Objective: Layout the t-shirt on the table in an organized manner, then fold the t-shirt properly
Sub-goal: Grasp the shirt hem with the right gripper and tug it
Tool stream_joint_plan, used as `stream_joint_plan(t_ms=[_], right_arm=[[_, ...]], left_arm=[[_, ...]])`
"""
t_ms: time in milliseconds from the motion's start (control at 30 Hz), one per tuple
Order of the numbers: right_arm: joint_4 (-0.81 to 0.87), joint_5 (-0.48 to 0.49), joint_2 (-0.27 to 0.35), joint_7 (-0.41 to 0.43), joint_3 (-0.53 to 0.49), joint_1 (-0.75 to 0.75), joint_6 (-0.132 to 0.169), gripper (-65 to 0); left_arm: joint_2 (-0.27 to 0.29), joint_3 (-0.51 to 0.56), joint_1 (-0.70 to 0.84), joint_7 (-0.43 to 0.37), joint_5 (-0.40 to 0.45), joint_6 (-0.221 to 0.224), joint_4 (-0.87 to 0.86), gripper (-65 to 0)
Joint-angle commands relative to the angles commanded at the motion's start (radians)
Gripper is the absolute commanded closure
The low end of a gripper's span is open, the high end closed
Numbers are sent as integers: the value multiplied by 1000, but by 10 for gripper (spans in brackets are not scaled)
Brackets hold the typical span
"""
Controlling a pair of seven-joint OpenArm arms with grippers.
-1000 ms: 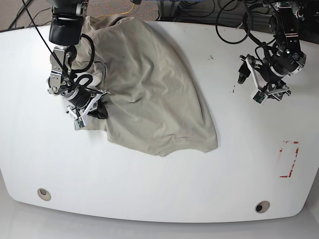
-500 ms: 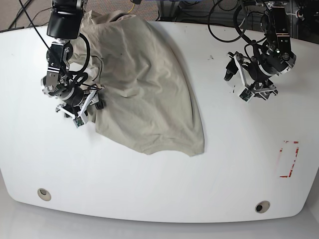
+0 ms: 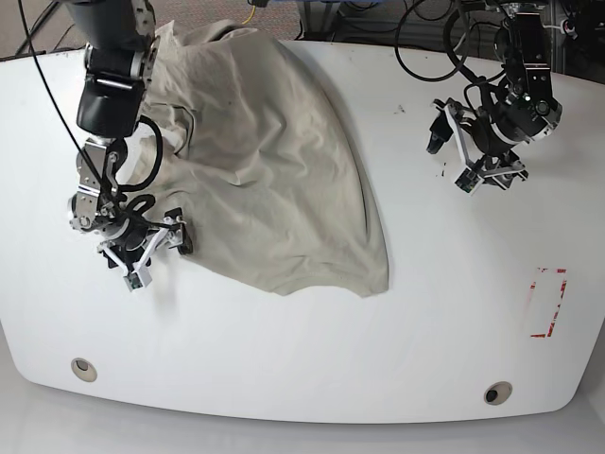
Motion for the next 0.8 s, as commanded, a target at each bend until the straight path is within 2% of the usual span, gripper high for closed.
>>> stream_joint_plan(t_ms=[200, 300, 433, 600, 700, 767, 800], right_arm=[[-54, 0, -6, 12, -8, 14, 0, -539], [-46, 8, -6, 11, -72, -14, 0, -539], [29, 6, -35, -6, -112, -66, 0, -539], [138, 3, -54, -72, -120, -115, 0, -533], [144, 8, -54, -72, -120, -123, 0, -439], [143, 8, -54, -72, -120, -123, 0, -327], [143, 8, -54, -72, -120, -123, 0, -235]], left_arm=[[0, -2, 0, 0, 0, 0, 0, -446], [3, -2, 0, 0, 0, 0, 0, -446], [3, -2, 0, 0, 0, 0, -2, -446], [5, 0, 0, 0, 0, 0, -2, -446], [5, 0, 0, 0, 0, 0, -2, -446], [5, 0, 0, 0, 0, 0, -2, -446], [5, 0, 0, 0, 0, 0, -3, -446]])
